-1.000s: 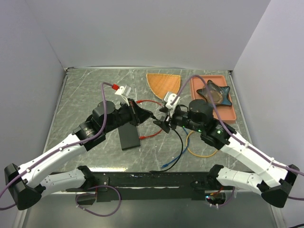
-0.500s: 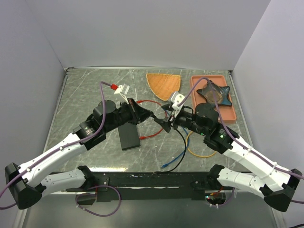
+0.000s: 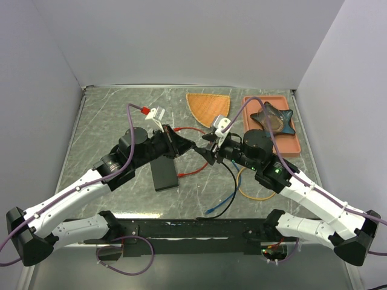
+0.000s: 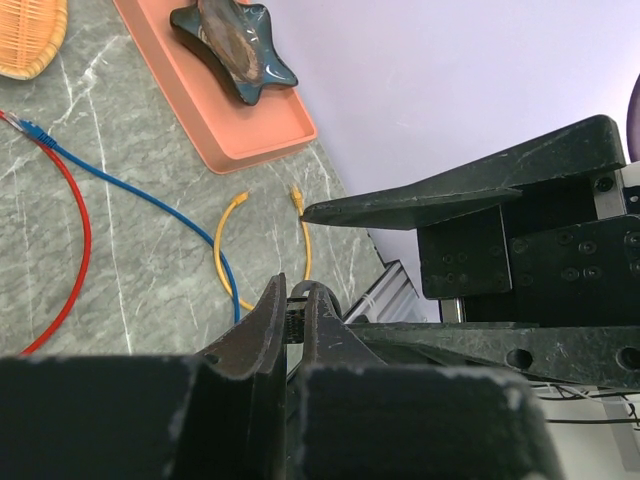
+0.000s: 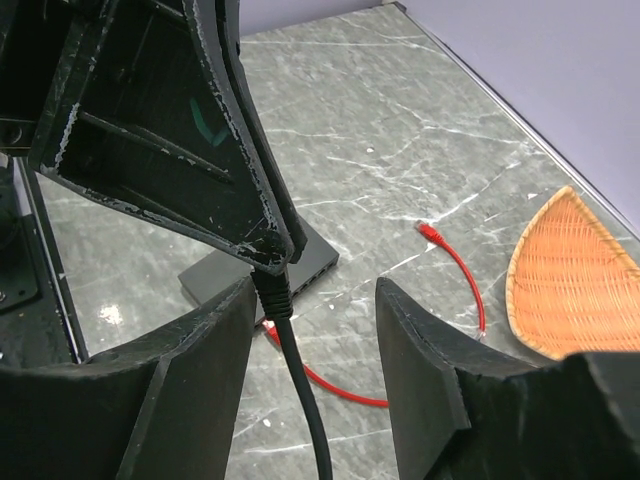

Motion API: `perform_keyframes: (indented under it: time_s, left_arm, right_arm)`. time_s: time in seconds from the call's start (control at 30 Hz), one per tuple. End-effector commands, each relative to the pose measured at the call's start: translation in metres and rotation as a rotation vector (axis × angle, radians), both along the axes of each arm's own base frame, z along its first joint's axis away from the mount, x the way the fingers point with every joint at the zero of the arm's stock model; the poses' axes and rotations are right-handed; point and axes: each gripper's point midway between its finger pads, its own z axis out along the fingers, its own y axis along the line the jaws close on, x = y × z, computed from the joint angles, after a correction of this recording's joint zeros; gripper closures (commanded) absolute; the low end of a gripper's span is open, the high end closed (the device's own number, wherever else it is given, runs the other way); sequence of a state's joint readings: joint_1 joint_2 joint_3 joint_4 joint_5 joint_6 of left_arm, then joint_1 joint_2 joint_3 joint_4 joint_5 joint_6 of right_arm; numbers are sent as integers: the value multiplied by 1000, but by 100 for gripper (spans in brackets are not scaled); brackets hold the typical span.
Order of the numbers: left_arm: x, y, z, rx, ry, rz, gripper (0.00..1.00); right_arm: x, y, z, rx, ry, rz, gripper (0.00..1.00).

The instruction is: Insert the plug into the switch port

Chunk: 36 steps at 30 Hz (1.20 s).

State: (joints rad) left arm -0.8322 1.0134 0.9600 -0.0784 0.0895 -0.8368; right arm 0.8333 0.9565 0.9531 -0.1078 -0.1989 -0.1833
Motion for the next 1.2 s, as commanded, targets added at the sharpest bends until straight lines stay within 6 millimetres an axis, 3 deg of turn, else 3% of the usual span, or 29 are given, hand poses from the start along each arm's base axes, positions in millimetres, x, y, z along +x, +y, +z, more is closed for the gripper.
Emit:
perform_keyframes:
  time_s: [0.0,0.53,0.83,0.93,0.97,1.1,1.17]
  left_arm:
    - [0,-5,28,-69,-30,-10,99]
    - [-1,-1,33,-91,-42,1,99]
    - [-4,-6,34,-95,-41,-33,99]
    - [-4,-8,33,-95,-39,-42,99]
    - [-5,-8,34,-95,-38,-48,99]
    - [-2,-7,32,-82,-43,-34,97]
    - [-1,-4,28,-64,-39,-16,86]
  right_arm:
    - [0,6,11,33,-29,15,42]
    - [-4,11,-6,-23,-9,56,41]
    - [5,8,-2,-2,-1,2,67]
    - [9,9,-2,-3,6,-17,84]
    - [11,9,-3,-5,11,-27,97]
    - [16,9,-3,1,19,-52,100]
    - [17,9,-4,2,20,-56,100]
